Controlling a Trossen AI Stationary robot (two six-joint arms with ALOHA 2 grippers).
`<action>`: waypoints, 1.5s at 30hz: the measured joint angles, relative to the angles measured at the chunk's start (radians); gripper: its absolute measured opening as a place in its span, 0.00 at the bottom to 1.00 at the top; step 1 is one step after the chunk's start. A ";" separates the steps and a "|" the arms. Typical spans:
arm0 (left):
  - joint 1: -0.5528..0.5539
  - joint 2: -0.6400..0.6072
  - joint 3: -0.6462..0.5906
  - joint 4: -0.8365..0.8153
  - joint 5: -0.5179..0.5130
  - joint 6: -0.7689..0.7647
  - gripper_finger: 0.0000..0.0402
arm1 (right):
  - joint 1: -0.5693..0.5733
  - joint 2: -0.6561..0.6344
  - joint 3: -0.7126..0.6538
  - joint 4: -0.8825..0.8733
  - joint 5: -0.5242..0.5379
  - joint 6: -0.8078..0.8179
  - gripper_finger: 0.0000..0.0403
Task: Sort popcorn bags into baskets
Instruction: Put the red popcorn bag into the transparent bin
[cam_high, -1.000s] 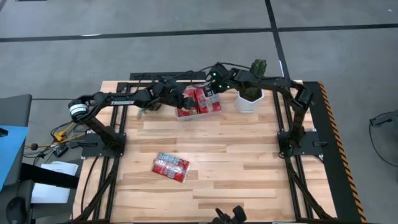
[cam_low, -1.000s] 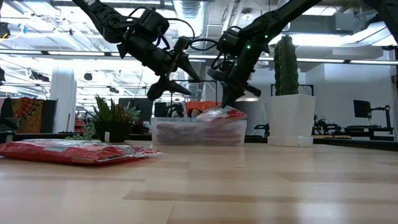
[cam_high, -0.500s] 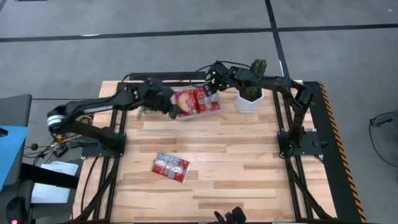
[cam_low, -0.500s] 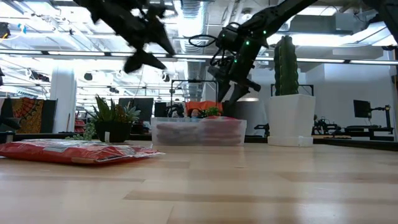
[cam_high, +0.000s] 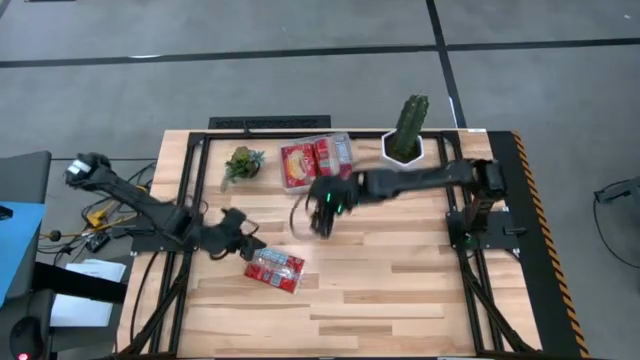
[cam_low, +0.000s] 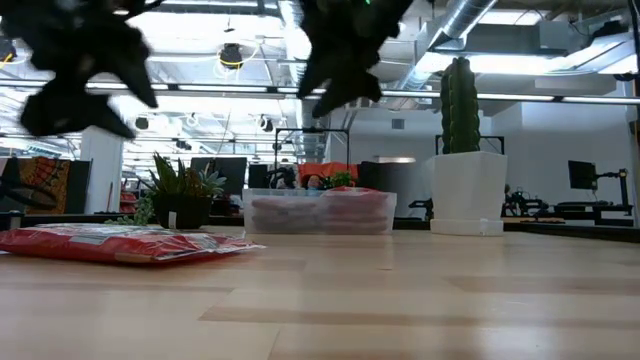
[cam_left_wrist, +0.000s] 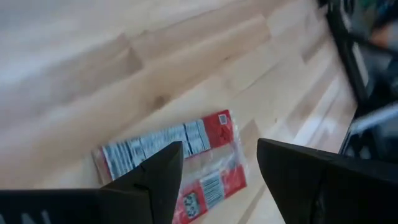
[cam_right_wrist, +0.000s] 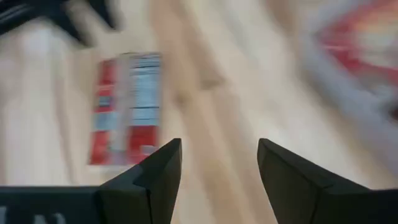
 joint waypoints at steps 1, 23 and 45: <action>-0.043 0.001 -0.030 0.032 -0.046 -0.061 0.48 | 0.035 0.025 0.000 0.044 0.001 0.000 0.57; -0.380 0.501 0.063 0.191 -0.059 -0.328 0.23 | 0.098 0.406 0.095 0.381 -0.178 0.060 0.61; -0.274 0.725 0.064 0.307 -0.108 -0.357 0.14 | 0.093 0.487 0.107 0.393 -0.120 0.010 0.61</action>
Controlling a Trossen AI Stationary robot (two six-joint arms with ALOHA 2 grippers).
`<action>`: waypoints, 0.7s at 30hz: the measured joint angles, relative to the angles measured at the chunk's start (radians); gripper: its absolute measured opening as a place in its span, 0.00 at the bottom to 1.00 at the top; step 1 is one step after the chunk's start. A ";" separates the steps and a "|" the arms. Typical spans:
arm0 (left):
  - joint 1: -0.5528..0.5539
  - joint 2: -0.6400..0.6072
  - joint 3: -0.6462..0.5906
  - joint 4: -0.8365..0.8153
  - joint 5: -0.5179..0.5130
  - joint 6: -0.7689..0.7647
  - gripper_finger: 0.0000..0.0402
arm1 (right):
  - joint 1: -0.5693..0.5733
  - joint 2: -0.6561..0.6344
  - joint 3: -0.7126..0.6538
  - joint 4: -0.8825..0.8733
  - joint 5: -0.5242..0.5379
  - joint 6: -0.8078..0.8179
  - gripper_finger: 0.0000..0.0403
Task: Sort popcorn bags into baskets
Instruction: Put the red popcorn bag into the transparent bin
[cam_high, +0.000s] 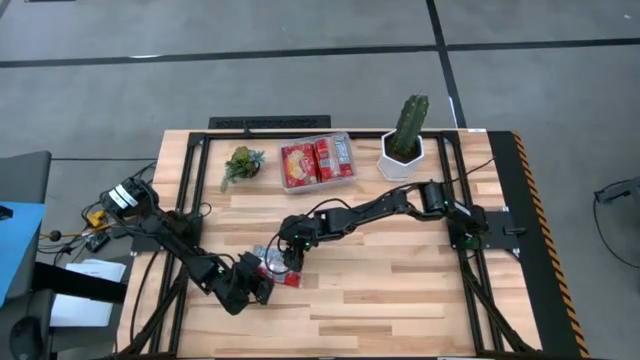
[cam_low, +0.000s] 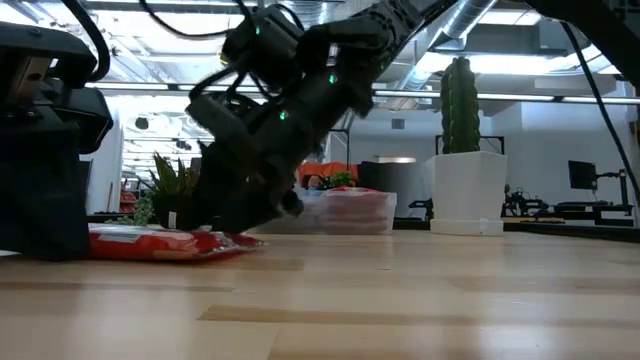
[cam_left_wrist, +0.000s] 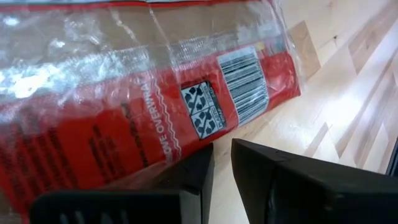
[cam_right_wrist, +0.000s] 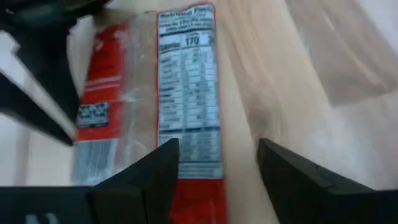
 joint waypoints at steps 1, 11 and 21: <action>0.000 0.000 0.000 0.001 -0.001 0.000 0.14 | 0.000 -0.003 0.001 -0.008 -0.011 0.007 0.61; 0.019 0.002 -0.001 0.011 -0.014 0.003 0.14 | 0.034 -0.003 0.000 -0.022 -0.016 -0.032 0.43; 0.024 0.002 -0.002 0.015 -0.025 0.007 0.14 | 0.042 -0.007 -0.002 -0.055 -0.061 0.010 0.03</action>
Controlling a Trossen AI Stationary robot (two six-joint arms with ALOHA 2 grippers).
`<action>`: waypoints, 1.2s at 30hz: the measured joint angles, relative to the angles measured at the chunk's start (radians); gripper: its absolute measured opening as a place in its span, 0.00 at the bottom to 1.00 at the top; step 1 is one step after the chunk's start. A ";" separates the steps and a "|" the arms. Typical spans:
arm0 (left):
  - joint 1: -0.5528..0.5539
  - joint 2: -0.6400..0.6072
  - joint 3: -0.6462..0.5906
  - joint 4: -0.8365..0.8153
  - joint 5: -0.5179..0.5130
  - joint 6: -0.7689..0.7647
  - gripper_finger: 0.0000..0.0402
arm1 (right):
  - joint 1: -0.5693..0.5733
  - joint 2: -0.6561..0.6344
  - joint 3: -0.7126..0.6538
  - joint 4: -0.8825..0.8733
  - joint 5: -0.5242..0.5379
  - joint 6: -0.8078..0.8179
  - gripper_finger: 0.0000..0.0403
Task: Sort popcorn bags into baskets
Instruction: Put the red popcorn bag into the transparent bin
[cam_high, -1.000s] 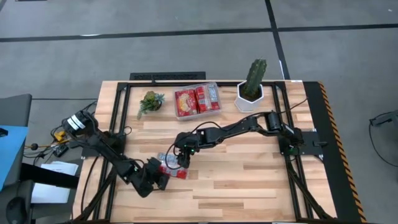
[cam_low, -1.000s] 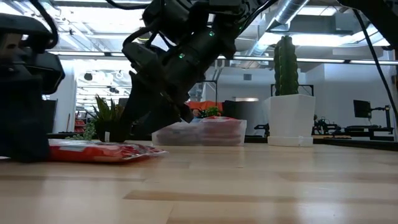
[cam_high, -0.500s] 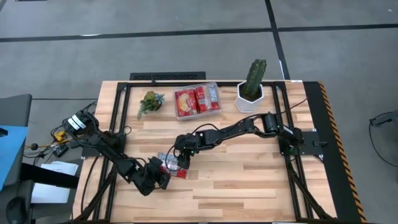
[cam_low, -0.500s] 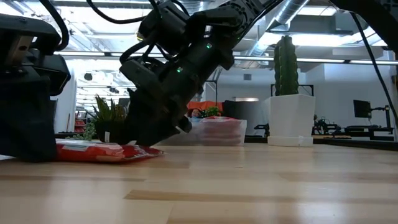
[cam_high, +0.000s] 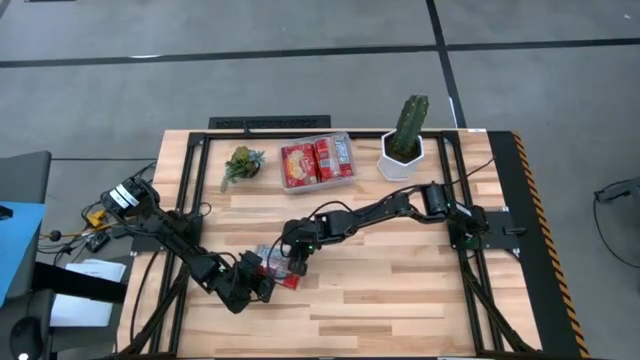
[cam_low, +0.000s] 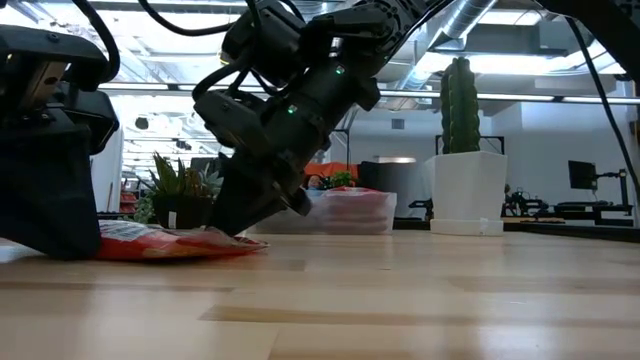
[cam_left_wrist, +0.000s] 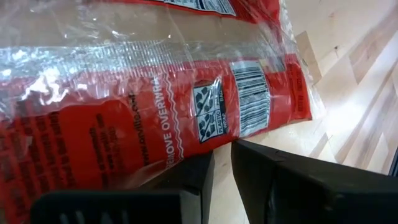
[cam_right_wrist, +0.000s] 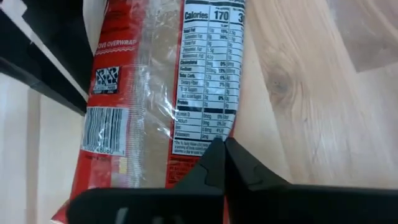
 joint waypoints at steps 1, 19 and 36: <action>0.000 0.000 0.000 0.004 0.000 0.001 0.14 | -0.001 -0.001 -0.001 -0.001 0.000 0.017 0.03; 0.049 -0.218 -0.002 -0.009 -0.069 0.140 0.14 | -0.078 -0.152 -0.005 -0.050 0.006 0.098 0.01; 0.315 -0.513 -0.001 -0.082 -0.067 0.491 0.14 | -0.217 -0.310 -0.002 -0.096 0.083 0.087 0.00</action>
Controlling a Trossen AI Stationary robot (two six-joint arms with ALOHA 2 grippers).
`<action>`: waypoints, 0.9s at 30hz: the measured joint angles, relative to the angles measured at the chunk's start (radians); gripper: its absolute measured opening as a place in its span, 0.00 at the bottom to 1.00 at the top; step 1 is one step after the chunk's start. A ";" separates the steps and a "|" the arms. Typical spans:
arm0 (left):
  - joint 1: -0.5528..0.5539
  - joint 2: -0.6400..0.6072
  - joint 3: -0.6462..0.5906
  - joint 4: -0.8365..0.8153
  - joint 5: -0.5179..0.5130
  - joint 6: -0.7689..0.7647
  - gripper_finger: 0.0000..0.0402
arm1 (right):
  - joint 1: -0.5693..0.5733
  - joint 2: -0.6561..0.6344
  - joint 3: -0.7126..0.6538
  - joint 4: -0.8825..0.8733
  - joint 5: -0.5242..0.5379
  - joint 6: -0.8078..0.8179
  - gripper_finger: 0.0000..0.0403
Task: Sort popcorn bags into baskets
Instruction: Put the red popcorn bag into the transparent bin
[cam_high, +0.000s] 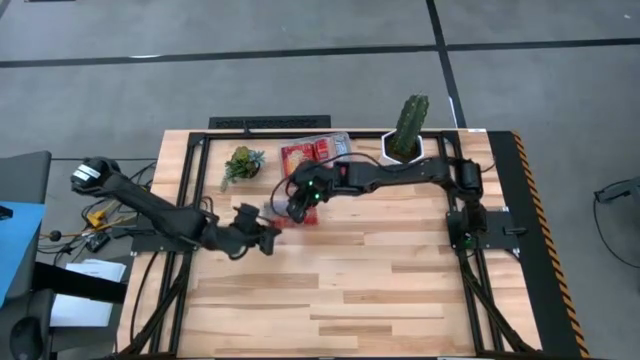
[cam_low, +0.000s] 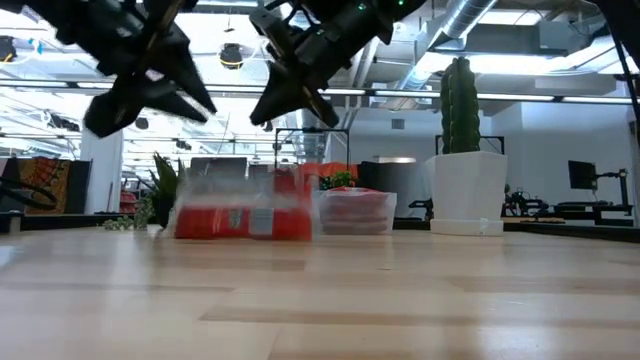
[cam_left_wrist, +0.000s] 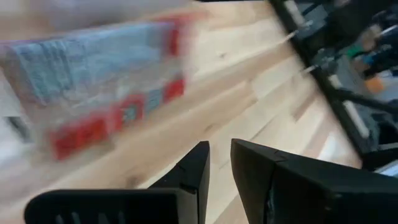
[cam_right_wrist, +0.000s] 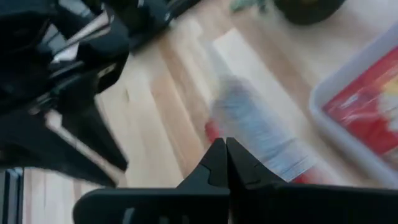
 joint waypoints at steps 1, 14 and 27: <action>0.011 -0.020 0.000 0.007 0.005 0.022 0.14 | -0.012 -0.006 0.000 0.001 0.000 -0.001 0.00; 0.018 -0.148 0.000 -0.216 0.010 0.034 0.14 | -0.062 0.010 -0.013 -0.223 0.003 -0.049 0.20; 0.061 0.000 -0.176 -0.061 -0.005 -0.135 0.14 | -0.043 0.023 -0.223 -0.120 0.041 0.285 0.72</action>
